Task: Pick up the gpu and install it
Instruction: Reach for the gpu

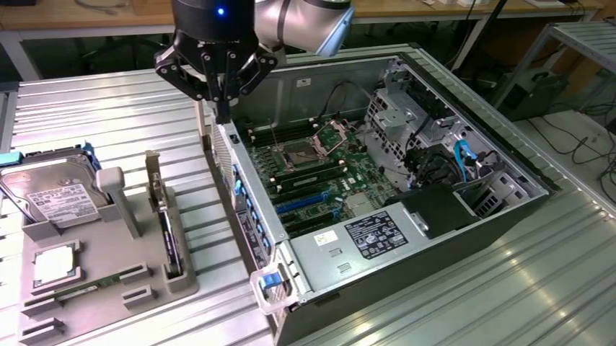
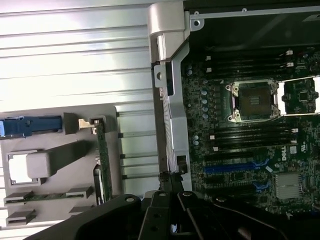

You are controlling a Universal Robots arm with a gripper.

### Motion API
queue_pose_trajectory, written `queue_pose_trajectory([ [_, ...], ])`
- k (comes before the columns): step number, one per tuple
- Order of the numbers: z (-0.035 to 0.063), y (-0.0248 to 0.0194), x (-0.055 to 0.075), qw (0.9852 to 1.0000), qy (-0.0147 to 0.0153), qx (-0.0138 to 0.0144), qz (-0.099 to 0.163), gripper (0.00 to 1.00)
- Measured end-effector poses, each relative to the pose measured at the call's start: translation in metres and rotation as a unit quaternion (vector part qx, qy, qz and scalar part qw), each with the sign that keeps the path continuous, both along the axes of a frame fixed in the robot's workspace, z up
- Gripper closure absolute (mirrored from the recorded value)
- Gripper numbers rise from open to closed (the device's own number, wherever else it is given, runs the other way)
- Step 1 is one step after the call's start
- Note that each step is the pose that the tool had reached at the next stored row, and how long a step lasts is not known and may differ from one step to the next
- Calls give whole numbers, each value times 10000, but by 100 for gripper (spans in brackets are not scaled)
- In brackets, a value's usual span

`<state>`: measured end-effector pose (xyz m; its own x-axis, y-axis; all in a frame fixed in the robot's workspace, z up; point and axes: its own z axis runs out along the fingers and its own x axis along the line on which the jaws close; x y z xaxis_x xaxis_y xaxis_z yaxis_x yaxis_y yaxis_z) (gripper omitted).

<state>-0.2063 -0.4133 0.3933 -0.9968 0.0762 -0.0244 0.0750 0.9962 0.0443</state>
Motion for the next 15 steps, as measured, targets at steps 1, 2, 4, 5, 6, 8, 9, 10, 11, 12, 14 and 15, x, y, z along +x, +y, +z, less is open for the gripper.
queue_pose_trajectory([
  [1, 0, -5, -7, 10000, 0, 0, 0, 89],
  [2, 0, -10, -16, 10000, 0, 0, 0, 89],
  [4, 0, -23, -33, 10000, 0, 0, 0, 89],
  [5, 0, -30, -43, 10000, 0, 0, 0, 89],
  [6, -1, -37, -53, 10000, 0, 0, 0, 89],
  [8, -1, -47, -67, 10000, -1, 1, 0, 89],
  [9, -1, -54, -77, 10000, -1, 0, 0, 89],
  [10, -1, -61, -87, 10000, 0, 0, 0, 89],
  [11, -1, -66, -97, 10000, -1, 1, 0, 89],
  [12, 0, -76, -114, 10000, 0, 0, 2, 89],
  [14, 0, -95, -151, 10000, 0, 0, 3, 89],
  [15, 0, -102, -164, 10000, 0, 0, 3, 89],
])
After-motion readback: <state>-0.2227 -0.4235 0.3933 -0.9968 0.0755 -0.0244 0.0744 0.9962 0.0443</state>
